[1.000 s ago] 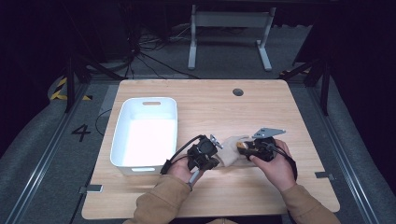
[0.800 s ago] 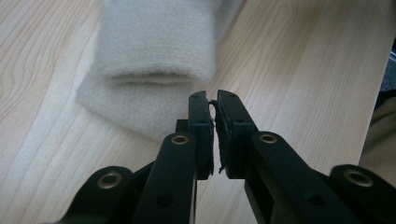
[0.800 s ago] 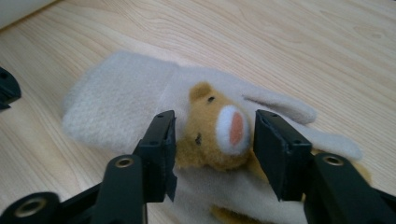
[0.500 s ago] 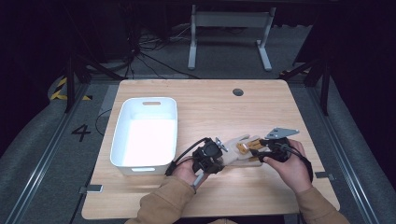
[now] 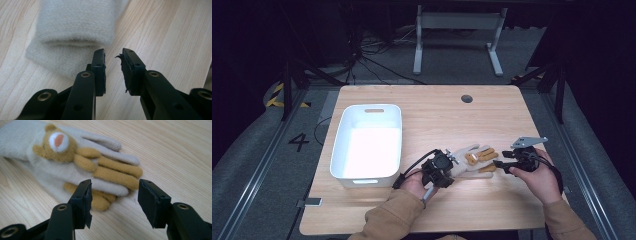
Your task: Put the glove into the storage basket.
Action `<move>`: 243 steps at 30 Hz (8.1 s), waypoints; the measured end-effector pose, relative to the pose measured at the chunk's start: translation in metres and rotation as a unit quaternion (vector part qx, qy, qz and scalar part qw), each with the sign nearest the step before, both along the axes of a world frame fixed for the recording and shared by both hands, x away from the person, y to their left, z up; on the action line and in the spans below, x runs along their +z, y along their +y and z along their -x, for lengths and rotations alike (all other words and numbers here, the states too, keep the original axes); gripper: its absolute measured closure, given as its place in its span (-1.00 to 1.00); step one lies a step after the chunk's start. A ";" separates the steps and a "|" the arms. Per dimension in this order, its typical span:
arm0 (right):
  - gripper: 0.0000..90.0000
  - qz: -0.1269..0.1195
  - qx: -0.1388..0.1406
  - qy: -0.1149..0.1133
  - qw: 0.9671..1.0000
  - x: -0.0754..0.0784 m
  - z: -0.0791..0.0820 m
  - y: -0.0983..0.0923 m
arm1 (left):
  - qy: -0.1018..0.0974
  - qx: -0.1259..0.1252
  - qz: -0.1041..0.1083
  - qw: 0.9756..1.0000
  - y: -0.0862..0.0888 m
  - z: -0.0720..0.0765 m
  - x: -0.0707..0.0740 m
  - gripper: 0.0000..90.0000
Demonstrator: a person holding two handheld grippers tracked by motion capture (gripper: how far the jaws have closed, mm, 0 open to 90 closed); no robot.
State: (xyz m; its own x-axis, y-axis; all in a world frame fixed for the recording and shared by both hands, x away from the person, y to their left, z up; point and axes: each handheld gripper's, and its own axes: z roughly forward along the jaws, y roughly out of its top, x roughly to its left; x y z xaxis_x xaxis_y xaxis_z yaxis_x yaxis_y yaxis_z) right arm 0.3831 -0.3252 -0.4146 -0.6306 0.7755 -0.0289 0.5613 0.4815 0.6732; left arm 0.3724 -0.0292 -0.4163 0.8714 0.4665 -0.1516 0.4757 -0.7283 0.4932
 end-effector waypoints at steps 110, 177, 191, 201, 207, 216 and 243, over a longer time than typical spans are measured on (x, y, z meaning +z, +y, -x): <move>-0.03 -0.015 0.062 -0.002 0.998 0.001 0.006 -0.019 | -0.061 0.015 0.020 0.998 0.024 -0.006 0.036 0.15; -0.56 -0.064 0.068 0.004 0.996 -0.005 0.001 -0.032 | -0.029 -0.036 -0.012 0.999 -0.040 -0.060 -0.033 -0.75; -0.57 -0.064 0.063 0.005 0.996 -0.007 0.001 -0.032 | -0.067 -0.025 -0.015 0.997 -0.042 -0.051 -0.038 -0.76; -0.56 -0.058 0.062 0.005 0.996 -0.008 0.000 -0.031 | -0.072 -0.031 -0.010 0.997 -0.039 -0.047 -0.033 -0.17; -0.55 -0.059 0.062 0.006 0.996 -0.008 0.000 -0.031 | -0.070 -0.034 -0.015 0.997 -0.042 -0.043 -0.030 0.11; -0.54 -0.057 0.060 0.006 0.997 -0.009 0.000 -0.032 | -0.079 -0.041 -0.018 0.996 -0.044 -0.038 -0.028 0.60; -0.55 -0.074 0.044 0.002 0.996 -0.008 -0.007 -0.039 | -0.073 0.008 0.007 0.997 -0.014 -0.030 0.028 0.66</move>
State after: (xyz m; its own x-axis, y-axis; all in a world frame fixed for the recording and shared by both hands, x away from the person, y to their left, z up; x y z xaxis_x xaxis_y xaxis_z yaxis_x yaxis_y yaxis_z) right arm 0.3903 -0.3639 -0.4222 -0.6967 0.7124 0.0840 0.5241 0.4255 0.7378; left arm 0.4020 -0.0435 -0.3880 0.8774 0.4788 -0.0297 0.4087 -0.7137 0.5689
